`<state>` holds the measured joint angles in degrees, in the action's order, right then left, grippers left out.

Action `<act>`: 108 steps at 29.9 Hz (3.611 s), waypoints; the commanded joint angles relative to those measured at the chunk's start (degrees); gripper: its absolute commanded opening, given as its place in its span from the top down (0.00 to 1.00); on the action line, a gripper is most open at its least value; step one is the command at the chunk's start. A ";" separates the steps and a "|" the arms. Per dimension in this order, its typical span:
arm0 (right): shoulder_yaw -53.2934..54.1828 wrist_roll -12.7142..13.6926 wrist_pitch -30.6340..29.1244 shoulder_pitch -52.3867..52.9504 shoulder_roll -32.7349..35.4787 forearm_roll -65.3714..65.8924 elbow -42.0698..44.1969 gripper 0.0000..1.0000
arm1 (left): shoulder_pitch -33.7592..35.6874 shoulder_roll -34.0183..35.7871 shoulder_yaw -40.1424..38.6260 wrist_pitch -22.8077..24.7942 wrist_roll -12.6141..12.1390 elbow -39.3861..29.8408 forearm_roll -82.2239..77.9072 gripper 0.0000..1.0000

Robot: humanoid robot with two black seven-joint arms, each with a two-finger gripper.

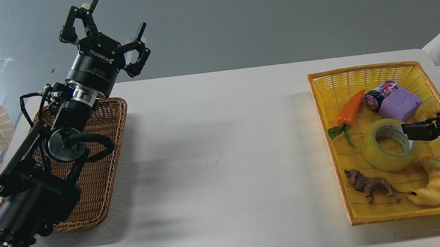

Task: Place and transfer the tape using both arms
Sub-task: 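Lower the right gripper into the yellow tape roll's hole and grip, then lift the tape roll with the right gripper toward the table center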

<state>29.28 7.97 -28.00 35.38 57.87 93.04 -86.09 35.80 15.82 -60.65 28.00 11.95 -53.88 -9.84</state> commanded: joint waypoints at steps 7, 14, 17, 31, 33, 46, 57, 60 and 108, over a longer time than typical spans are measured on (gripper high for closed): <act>-0.02 0.55 0.00 -0.23 -3.91 3.20 3.12 0.13 | -0.12 0.09 0.00 0.00 0.09 0.00 0.00 0.02; -0.02 0.64 0.00 -0.93 -5.14 4.77 3.82 0.14 | -0.12 0.17 0.00 0.00 0.09 0.00 0.00 0.02; -0.02 0.64 0.00 -1.19 -5.84 4.87 4.52 0.14 | -0.12 0.26 0.00 0.00 0.09 0.00 0.00 0.02; -0.02 0.55 0.00 -1.19 -8.74 5.04 7.25 0.18 | -0.03 0.44 -0.08 0.00 0.09 0.00 0.09 0.02; -0.02 0.55 0.00 -1.19 -8.74 4.95 7.34 0.18 | -0.03 0.44 -0.08 0.00 0.09 0.00 0.09 0.02; -0.02 0.55 0.00 -1.54 -9.01 4.87 7.51 0.24 | 0.06 0.44 -0.08 0.00 0.09 0.00 0.09 0.02; -0.10 0.55 0.00 -1.72 -9.88 4.87 8.48 0.29 | 0.06 0.26 -0.08 0.00 0.09 0.00 0.09 0.02; -0.02 0.55 0.00 -1.98 -9.97 4.78 8.75 0.38 | -0.12 0.17 -0.08 0.00 0.09 0.09 0.09 0.02; 4.12 -0.24 0.00 16.55 -15.14 1.88 0.57 1.00 | 0.23 -0.53 -0.08 0.00 0.61 0.18 0.18 0.02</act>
<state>33.64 7.72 -28.00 50.11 46.72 94.59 -86.75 35.67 15.75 -60.74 28.00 12.46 -53.61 -9.67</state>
